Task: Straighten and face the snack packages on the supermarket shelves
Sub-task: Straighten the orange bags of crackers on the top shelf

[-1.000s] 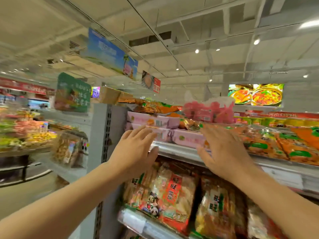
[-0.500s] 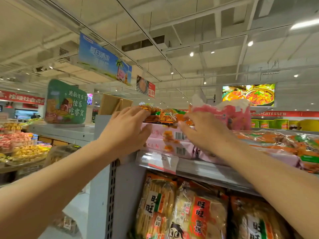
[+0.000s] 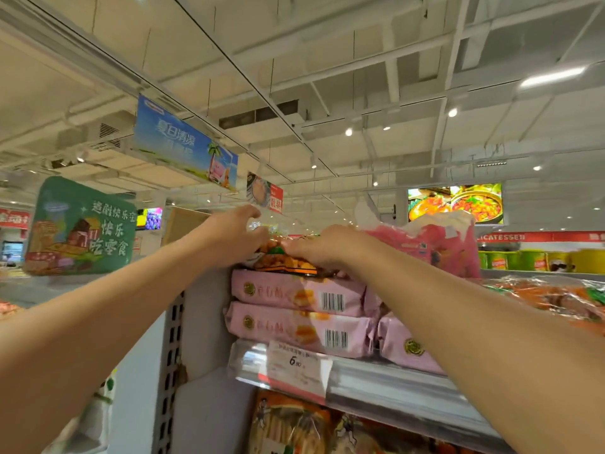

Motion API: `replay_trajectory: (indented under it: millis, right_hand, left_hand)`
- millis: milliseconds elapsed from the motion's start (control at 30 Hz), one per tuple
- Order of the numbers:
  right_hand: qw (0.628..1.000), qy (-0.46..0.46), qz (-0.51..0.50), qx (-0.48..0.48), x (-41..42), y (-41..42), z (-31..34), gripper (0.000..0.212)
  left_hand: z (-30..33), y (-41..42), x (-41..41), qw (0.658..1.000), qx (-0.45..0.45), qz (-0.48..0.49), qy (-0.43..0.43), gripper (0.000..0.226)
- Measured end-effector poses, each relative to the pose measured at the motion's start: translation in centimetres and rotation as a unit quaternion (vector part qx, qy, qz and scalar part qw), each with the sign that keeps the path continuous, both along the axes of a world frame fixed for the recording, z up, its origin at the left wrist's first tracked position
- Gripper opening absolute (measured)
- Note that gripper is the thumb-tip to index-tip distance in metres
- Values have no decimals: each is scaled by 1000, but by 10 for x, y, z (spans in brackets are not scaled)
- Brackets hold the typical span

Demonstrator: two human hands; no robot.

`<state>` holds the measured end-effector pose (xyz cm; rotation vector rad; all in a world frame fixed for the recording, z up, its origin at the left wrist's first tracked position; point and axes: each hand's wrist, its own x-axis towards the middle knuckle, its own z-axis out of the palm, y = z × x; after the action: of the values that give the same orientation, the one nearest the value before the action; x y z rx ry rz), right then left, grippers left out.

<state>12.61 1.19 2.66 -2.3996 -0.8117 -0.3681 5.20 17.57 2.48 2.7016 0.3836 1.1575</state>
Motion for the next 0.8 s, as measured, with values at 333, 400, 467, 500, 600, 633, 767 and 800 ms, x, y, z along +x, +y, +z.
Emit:
replay_trajectory:
  millis: [333,400,467,500,600,633,767,800]
  right_hand:
    - [991,128,37,19,-5,-11,14,31]
    - [990,134,18,26,-4,-3,11,64]
    - [983,174,14,48,-2,0,9,66]
    - [979,191,23,66,-3,1,9,57]
    - [979,125,15,158,-4,-8,9,38]
    - [981,79,3,178,-4,-13,8,41]
    - [966,-41,26,255,-8,-43,-3,56]
    - [959,-47,40,276,-10,-53,-9,69]
  left_hand:
    - [13,0,5,992,28,2,126,78]
    - [10,-4,7,994,51,6,102,68]
    - [7,-5,9,996,59,16,68,73]
    - [5,-5,10,998,48,8,51,79]
    - [3,-3,7,999,-5,-40,-13,77]
    - [3,-3,5,998,-18,-54,-36,71]
    - [0,-16,-5,984,-48,-128,-114,62]
    - [-2,-24,-7,980,-47,-149,-127,65]
